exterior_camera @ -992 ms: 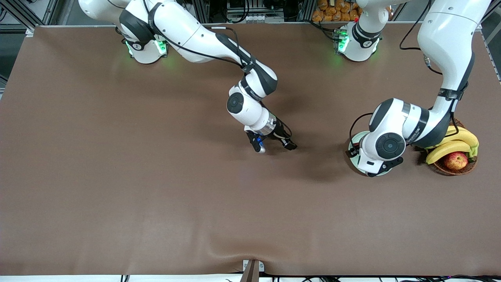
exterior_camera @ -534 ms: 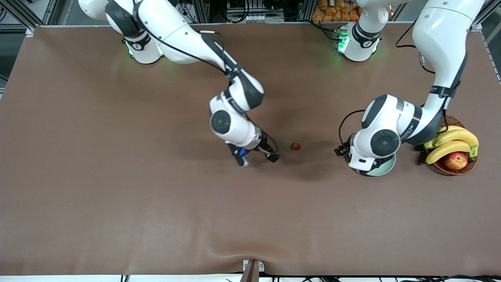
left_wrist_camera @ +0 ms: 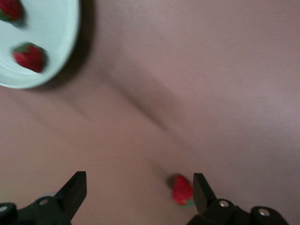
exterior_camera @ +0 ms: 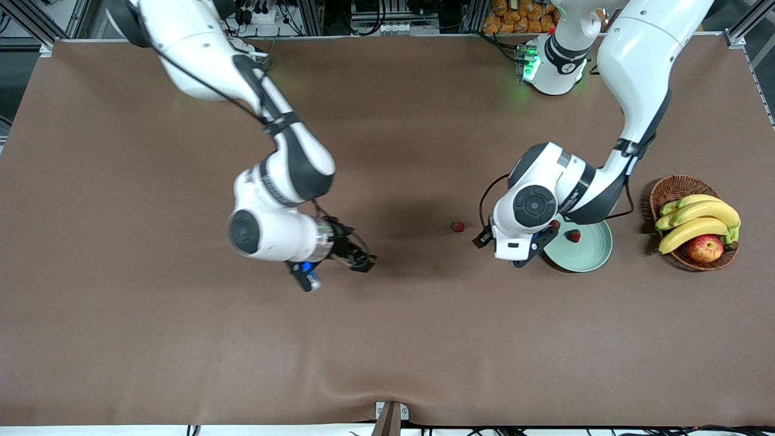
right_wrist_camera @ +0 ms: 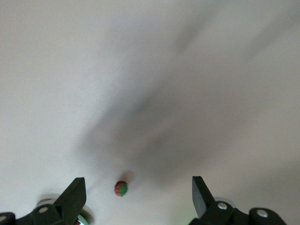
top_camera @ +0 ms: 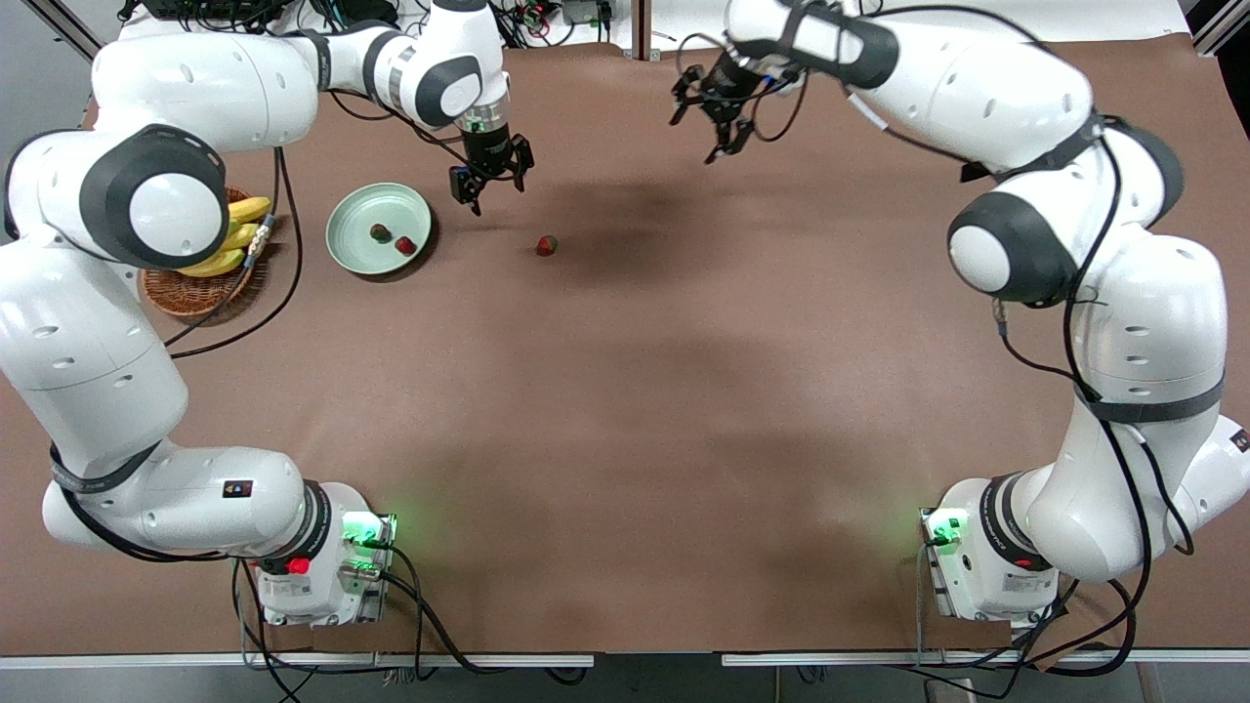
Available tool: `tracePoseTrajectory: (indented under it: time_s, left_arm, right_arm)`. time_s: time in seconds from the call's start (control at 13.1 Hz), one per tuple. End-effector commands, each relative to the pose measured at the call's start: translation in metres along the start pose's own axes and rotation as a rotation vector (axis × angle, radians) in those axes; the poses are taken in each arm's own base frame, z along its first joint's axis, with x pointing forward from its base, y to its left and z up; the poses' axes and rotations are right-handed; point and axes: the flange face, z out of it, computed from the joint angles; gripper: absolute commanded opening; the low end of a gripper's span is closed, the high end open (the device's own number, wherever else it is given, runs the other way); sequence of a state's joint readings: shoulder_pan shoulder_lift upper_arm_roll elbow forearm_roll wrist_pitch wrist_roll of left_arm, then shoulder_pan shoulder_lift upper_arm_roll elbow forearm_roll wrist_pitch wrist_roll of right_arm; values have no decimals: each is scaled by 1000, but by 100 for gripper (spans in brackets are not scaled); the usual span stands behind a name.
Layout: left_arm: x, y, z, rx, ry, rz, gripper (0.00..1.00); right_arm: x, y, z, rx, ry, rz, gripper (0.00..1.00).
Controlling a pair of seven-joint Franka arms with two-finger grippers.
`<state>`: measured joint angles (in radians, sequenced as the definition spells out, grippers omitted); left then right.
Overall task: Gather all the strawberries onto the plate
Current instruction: 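Grasp the third strawberry with the left gripper while the right arm retracts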
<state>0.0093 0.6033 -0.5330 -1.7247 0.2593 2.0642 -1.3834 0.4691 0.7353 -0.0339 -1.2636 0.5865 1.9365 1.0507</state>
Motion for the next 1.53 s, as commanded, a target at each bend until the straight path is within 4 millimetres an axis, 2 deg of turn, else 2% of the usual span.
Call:
tracePoseTrajectory:
  time_s: [0.0, 0.23, 0.38, 0.69, 1.07, 1.22, 1.3, 1.45]
  left_arm:
    - [-21, 24, 12, -57, -3, -114, 100]
    - [-39, 37, 32, -85, 1, -185, 100]
    - [-53, 42, 51, -78, 42, -243, 100]
    - [-63, 37, 68, -54, 97, -283, 100]
    - [-75, 32, 81, -28, 99, -293, 100]
    - [-75, 30, 82, -24, 98, -293, 100]
    - [-74, 30, 83, -22, 98, -293, 98]
    - [-70, 30, 83, -24, 96, -300, 85]
  right_arm:
    - [25, 25, -56, -32, -41, -53, 100]
    - [70, 61, -105, -64, -82, -142, 100]
    - [92, 86, -140, -92, -43, -207, 100]
    - [113, 126, -201, -155, 14, -385, 100]
    - [110, 180, -294, -258, 104, -626, 100]
    - [102, 198, -321, -259, 109, -681, 100]
    - [95, 203, -333, -253, 121, -682, 100]
    - [71, 215, -356, -275, 173, -689, 100]
